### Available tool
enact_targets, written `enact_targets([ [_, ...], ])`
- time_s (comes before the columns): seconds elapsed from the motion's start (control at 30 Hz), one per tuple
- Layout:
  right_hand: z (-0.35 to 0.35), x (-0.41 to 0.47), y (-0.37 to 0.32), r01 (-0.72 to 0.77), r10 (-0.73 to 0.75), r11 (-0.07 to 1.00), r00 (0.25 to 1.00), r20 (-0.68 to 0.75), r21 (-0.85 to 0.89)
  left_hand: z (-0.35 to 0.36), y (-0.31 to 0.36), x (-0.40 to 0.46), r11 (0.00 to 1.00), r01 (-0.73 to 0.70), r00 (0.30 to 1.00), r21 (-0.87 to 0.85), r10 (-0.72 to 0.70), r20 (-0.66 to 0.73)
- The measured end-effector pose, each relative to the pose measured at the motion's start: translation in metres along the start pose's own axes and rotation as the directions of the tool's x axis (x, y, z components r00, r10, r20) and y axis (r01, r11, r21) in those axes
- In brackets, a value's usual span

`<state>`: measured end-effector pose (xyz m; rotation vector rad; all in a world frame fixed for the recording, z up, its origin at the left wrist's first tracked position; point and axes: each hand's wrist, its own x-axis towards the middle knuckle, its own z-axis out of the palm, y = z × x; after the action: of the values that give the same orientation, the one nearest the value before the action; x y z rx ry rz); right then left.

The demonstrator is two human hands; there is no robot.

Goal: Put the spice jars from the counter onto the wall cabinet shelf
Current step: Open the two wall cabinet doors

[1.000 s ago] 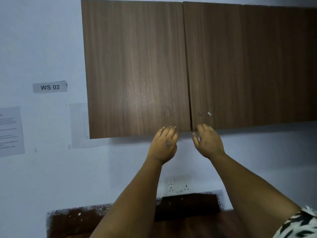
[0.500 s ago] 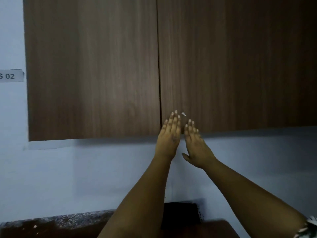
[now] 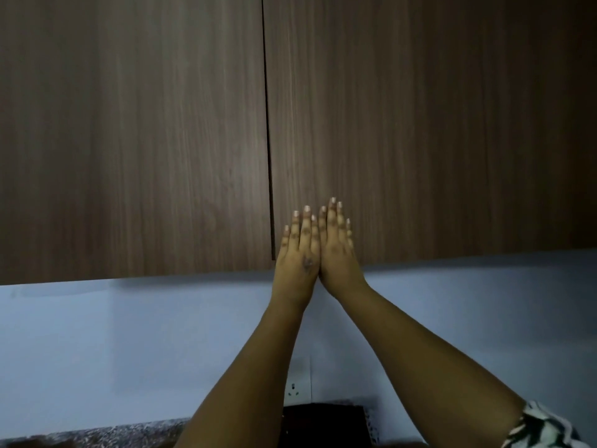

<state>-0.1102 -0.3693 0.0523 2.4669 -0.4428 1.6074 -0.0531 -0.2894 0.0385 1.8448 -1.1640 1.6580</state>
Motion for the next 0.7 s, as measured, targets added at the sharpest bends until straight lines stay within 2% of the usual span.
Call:
enact_targets([
  [0.1, -0.001, -0.005, -0.003, -0.020, 0.020, 1.000, 1.000, -0.004, -0.016, -0.005, 0.002, -0.004, 0.999, 0.000, 1.000, -0.049, -0.001, -0.016],
  [0.2, -0.012, -0.012, -0.009, -0.056, 0.056, 0.998, 0.998, -0.021, -0.012, -0.022, 0.004, -0.015, 0.979, -0.020, 0.999, -0.202, 0.010, -0.052],
  [0.3, -0.029, -0.018, -0.016, -0.112, 0.112, 0.994, 0.994, 0.003, -0.005, -0.049, 0.011, -0.032, 0.879, 0.091, 0.988, -0.468, -0.138, -0.067],
  [0.4, -0.051, -0.030, -0.020, -0.143, 0.143, 0.989, 0.990, 0.009, 0.028, -0.079, 0.020, -0.043, 0.669, 0.260, 0.924, -0.696, -0.382, -0.022],
  [0.47, -0.070, -0.039, -0.023, -0.164, 0.166, 0.984, 0.986, -0.025, 0.064, -0.096, 0.022, -0.042, 0.430, 0.369, 0.866, -0.824, -0.481, 0.137],
  [0.53, -0.088, -0.047, -0.025, -0.195, 0.203, 0.973, 0.978, -0.051, 0.125, -0.115, 0.023, -0.036, 0.162, 0.420, 0.845, -0.893, -0.429, 0.319],
  [0.57, -0.096, -0.051, -0.025, -0.209, 0.221, 0.966, 0.973, -0.064, 0.153, -0.125, 0.025, -0.035, 0.067, 0.418, 0.852, -0.906, -0.376, 0.365],
  [0.63, -0.113, -0.061, -0.022, -0.229, 0.252, 0.950, 0.964, -0.086, 0.213, -0.146, 0.035, -0.035, -0.021, 0.396, 0.876, -0.918, -0.291, 0.384],
  [0.7, -0.130, -0.075, -0.020, -0.229, 0.268, 0.934, 0.957, -0.115, 0.273, -0.167, 0.049, -0.037, -0.033, 0.385, 0.894, -0.922, -0.232, 0.382],
])
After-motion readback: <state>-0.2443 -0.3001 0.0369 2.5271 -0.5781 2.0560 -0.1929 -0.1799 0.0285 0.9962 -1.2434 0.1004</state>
